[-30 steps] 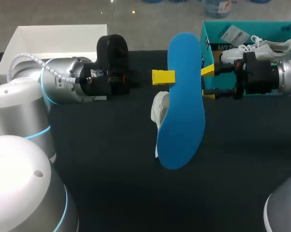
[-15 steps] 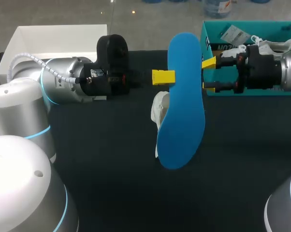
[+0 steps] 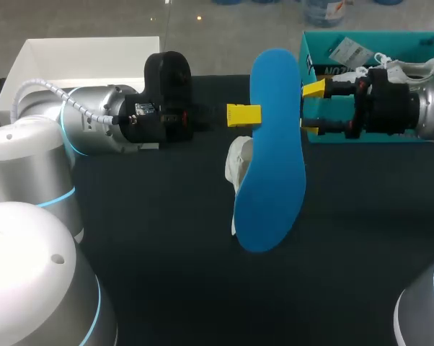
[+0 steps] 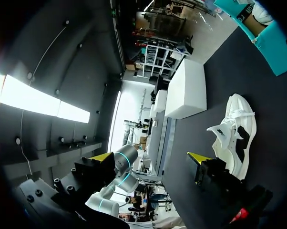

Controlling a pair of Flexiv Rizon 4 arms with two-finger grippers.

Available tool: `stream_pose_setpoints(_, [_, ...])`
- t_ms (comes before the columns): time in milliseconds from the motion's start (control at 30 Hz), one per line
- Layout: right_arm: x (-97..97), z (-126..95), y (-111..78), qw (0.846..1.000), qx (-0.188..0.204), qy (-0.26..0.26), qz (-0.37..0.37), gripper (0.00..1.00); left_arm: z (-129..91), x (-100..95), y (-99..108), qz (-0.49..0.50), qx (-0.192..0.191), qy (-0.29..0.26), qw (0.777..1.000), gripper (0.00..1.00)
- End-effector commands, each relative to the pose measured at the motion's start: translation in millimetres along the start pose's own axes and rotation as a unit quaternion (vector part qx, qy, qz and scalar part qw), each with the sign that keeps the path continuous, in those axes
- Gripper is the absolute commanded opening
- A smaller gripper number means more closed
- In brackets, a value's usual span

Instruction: Take the shoe out of the shoebox, open the shoe tongue, remove and reinsert the insole, then place the shoe into the shoebox

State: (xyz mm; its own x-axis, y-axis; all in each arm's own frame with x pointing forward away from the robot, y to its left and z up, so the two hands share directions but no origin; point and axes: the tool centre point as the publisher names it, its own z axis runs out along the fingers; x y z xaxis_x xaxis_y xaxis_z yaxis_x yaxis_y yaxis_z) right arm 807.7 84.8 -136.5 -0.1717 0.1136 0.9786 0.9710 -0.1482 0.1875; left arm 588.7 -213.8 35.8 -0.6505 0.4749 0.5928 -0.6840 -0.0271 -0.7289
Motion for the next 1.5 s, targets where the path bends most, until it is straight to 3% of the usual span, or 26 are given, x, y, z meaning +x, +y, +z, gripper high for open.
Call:
stream_pose_setpoints(33, [11.9, 5, 9.1, 1.000, 0.010, -0.010, -0.003, 1.00, 0, -1.1, 1, 0.000, 0.001, 0.001, 1.000, 0.00])
stream_pose_setpoints(600, [16.9, 7, 12.8, 1.000, 0.023, 0.008, 0.018, 1.00, 0, -1.1, 1, 0.000, 0.001, 0.001, 1.000, 0.00])
stream_pose_setpoints(667, [16.9, 7, 12.8, 1.000, 0.023, 0.008, 0.018, 1.00, -4, -11.6, -4, 0.051, -0.009, 0.009, 0.999, 0.00])
stream_pose_setpoints(833, [16.9, 7, 12.8, 1.000, 0.023, 0.008, 0.018, 1.00, -21, -33.5, -23, 0.213, -0.106, 0.024, 0.971, 0.00])
stream_pose_setpoints(967, [16.9, 7, 12.8, 1.000, 0.023, 0.008, 0.018, 1.00, -32, -43.4, -33, 0.270, -0.165, 0.011, 0.949, 0.00])
stream_pose_setpoints(1100, [16.9, 7, 12.8, 1.000, 0.023, 0.008, 0.018, 1.00, -39, -48.1, -41, 0.311, -0.182, -0.007, 0.933, 0.00])
stream_pose_setpoints(1500, [16.9, 7, 12.8, 1.000, 0.023, 0.008, 0.018, 1.00, -42, -48.6, -41, 0.305, -0.178, -0.023, 0.935, 0.00])
